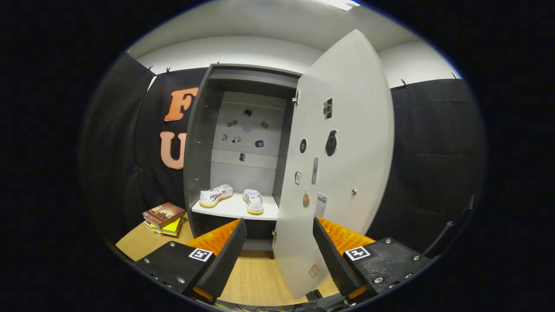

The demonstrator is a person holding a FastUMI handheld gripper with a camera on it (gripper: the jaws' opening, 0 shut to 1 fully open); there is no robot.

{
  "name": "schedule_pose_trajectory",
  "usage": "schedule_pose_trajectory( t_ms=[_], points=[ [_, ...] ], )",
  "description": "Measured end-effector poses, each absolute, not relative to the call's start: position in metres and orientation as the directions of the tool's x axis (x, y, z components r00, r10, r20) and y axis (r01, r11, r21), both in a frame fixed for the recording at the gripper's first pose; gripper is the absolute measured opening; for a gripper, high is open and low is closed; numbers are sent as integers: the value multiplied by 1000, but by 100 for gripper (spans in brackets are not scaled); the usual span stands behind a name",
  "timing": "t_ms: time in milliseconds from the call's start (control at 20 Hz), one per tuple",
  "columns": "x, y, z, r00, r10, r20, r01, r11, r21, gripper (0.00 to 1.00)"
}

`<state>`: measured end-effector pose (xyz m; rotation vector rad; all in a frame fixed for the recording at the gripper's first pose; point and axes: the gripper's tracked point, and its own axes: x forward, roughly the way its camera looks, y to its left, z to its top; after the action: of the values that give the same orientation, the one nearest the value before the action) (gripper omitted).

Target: Open the shoe cabinet door, grab the shoes and put them into the shoe cabinet, then close the shoe cabinet door.

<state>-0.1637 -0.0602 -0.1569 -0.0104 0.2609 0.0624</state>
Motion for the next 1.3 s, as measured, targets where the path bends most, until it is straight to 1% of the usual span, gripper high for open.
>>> schedule_pose_trajectory(
  t_ms=[200,350,500,600,900,1150,1300],
  points=[
    [-192,-97,-174,965,18,-263,-16,1000,9,95],
    [-201,-132,-200,951,-4,-311,18,999,42,95],
    [-195,-170,-219,944,-44,-326,63,997,48,95],
    [-188,-189,-234,937,-46,-346,74,995,66,95],
    [-164,-192,-281,918,42,-395,15,990,140,95],
    [-150,-172,-298,904,117,-411,-46,983,180,95],
    [-149,-163,-299,901,140,-411,-64,979,192,92]
  ],
)
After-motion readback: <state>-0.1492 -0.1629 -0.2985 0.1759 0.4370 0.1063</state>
